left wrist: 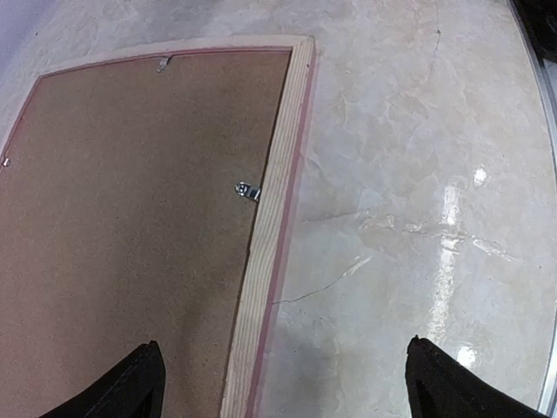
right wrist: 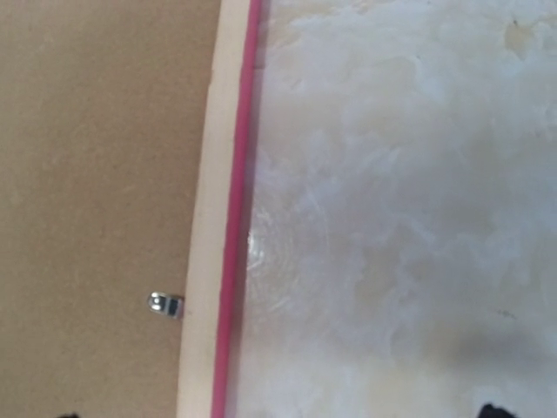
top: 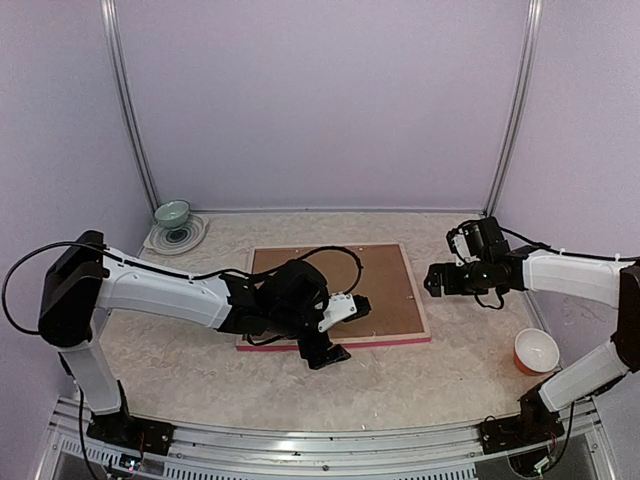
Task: Put the photo into the frame
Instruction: Pick up the photo frame from the center of the board.
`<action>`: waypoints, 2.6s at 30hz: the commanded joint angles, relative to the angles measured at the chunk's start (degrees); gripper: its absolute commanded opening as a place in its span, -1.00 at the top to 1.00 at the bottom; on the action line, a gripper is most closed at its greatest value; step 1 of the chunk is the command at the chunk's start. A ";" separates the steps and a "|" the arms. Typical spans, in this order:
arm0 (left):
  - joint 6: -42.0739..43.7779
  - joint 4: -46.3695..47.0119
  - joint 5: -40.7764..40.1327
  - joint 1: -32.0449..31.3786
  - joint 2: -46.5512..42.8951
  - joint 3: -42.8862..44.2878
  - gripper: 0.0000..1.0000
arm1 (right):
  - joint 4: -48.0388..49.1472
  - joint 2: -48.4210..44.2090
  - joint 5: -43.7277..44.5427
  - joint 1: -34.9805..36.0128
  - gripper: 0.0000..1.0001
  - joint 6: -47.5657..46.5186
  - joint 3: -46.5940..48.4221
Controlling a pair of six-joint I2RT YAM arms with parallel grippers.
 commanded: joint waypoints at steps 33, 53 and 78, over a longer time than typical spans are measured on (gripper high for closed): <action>7.20 1.95 -0.45 2.76 13.52 5.06 0.61 | 1.49 -2.71 -3.16 -1.79 -0.98 0.95 -0.52; 6.35 -2.35 2.55 3.57 9.66 9.61 1.00 | 4.13 -0.62 -20.25 -6.44 -0.96 6.30 -3.50; 4.80 -1.40 0.75 3.90 3.90 9.68 1.00 | 22.08 4.52 -45.92 -9.52 -0.82 19.87 -16.65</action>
